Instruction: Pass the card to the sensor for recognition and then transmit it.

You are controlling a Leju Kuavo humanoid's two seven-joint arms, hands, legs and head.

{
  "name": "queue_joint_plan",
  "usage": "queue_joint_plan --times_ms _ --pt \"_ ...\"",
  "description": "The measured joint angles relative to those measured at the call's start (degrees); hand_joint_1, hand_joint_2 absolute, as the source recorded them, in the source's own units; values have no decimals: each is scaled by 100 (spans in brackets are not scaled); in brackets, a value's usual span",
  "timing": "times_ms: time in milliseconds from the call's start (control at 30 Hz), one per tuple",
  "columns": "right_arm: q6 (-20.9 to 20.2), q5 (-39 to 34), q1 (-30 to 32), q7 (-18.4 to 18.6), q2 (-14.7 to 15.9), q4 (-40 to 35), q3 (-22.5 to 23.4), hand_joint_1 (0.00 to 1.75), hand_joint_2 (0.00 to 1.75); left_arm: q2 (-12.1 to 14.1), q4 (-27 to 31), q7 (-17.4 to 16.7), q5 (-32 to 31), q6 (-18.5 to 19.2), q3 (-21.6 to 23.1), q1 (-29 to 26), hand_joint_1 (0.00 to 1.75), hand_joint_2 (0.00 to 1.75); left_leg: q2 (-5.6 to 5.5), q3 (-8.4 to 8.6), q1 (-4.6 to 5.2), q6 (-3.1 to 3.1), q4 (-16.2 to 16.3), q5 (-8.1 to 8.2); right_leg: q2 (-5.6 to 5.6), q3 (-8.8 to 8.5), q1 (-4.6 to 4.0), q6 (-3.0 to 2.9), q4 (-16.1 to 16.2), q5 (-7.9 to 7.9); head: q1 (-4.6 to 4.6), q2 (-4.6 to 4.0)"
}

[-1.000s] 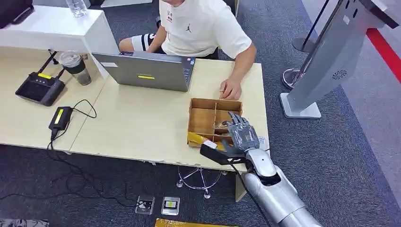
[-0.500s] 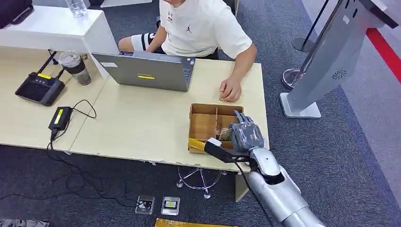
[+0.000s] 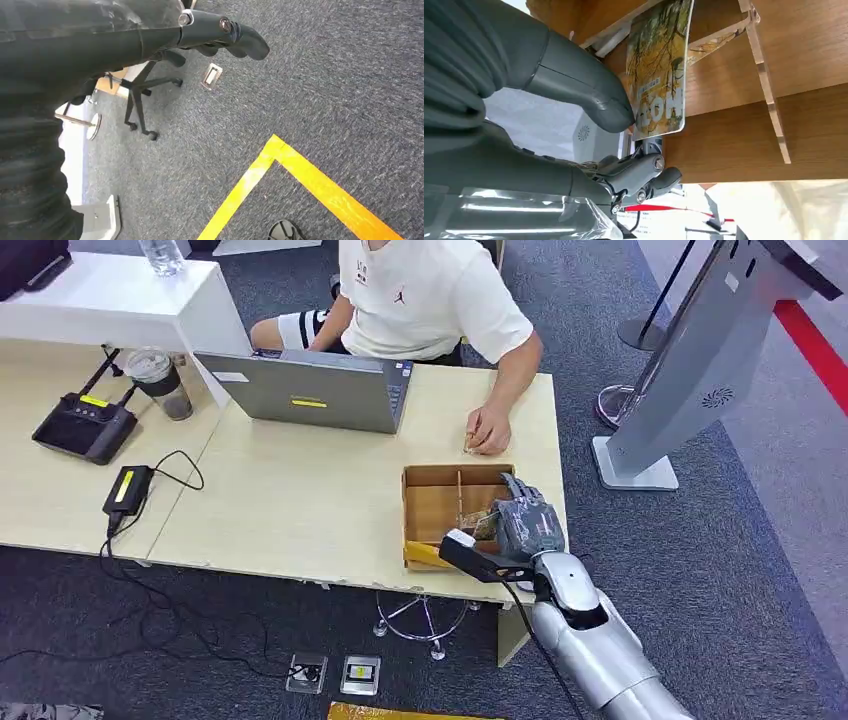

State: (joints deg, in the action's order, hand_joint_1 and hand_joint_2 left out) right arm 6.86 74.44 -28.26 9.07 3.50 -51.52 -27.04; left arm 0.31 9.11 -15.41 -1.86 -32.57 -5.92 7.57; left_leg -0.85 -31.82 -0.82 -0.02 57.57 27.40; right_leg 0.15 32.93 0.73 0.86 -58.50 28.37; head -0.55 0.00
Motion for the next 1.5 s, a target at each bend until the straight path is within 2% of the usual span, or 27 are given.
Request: queue_joint_plan --times_ms 33,67,100,133,167,200,267,300,367,567,633,967,1000,1067,1133,1267,1367,1500 --pt "0 0 0 0 2 0 0 86 175 0 0 0 0 0 0 0 0 175 0 0 0 0 0 0 0 0 0 0 0 0 0 0" --pt "-2 -2 1 0 7 0 0 86 175 0 0 0 0 0 0 0 0 175 0 0 0 0 0 0 0 0 0 0 0 0 0 0" --pt "0 -2 2 0 11 0 0 77 175 0 0 0 0 0 0 0 0 175 0 1 0 0 0 0 0 0 0 0 0 0 0 0" --pt "-2 -4 4 0 11 0 0 87 175 0 0 0 0 0 0 0 0 175 0 1 0 0 0 0 0 0 0 0 0 0 0 0" --pt "-2 -7 9 0 15 0 0 87 175 0 0 0 0 0 0 0 0 175 0 1 0 0 0 0 0 0 0 0 0 0 0 0" --pt "-2 -11 15 0 15 0 0 120 175 0 0 0 0 -2 0 0 0 175 0 1 0 0 0 0 0 0 0 0 0 0 0 0" --pt "-2 -17 29 0 17 0 0 120 175 0 0 0 0 -2 0 0 0 175 0 1 0 0 0 0 0 -1 0 0 0 0 0 0" --pt "-2 -20 30 0 22 0 0 154 175 0 0 0 -2 -2 0 0 0 175 0 1 0 0 0 0 0 -1 0 0 0 0 2 0" --pt "-2 -24 39 -2 28 0 0 159 175 0 0 0 0 -2 0 0 0 175 0 1 0 0 0 0 0 0 0 0 0 0 0 0" --pt "9 -44 38 -2 31 0 0 152 175 0 0 0 0 0 0 0 0 175 0 1 0 0 0 0 0 -1 0 0 0 0 0 0" --pt "9 -46 38 -2 33 0 0 161 175 0 0 0 0 0 0 0 0 175 0 1 0 0 0 0 0 0 0 0 0 0 0 0" --pt "39 -70 40 -2 44 0 0 164 175 0 2 46 0 13 0 0 0 175 0 1 0 0 0 0 0 -1 0 0 0 0 0 0" --pt "39 -70 40 0 44 0 0 175 175 0 2 46 0 13 0 0 0 175 0 1 0 0 0 0 0 -1 0 0 0 0 0 0" --pt "57 -77 42 0 46 0 0 175 175 0 0 46 0 13 0 0 0 175 0 0 0 0 0 0 0 -1 0 0 0 0 0 0" --pt "165 -124 54 2 48 0 0 175 175 0 0 46 0 9 0 0 0 175 0 0 0 0 0 0 0 -1 0 0 0 0 0 0" --pt "632 -269 59 -39 48 -11 48 175 175 0 2 46 -2 -13 0 0 0 175 0 -1 0 0 0 0 0 -1 0 0 0 0 0 0" --pt "1394 -452 113 -208 41 -131 133 175 175 -4 0 24 -11 -59 0 0 0 175 0 -2 0 0 0 0 -1 -1 0 0 0 0 0 0" --pt "1889 -698 110 -429 11 -315 297 175 175 -24 0 -26 -52 -125 0 0 0 175 0 -1 0 0 0 0 -1 -1 0 0 0 0 0 0"
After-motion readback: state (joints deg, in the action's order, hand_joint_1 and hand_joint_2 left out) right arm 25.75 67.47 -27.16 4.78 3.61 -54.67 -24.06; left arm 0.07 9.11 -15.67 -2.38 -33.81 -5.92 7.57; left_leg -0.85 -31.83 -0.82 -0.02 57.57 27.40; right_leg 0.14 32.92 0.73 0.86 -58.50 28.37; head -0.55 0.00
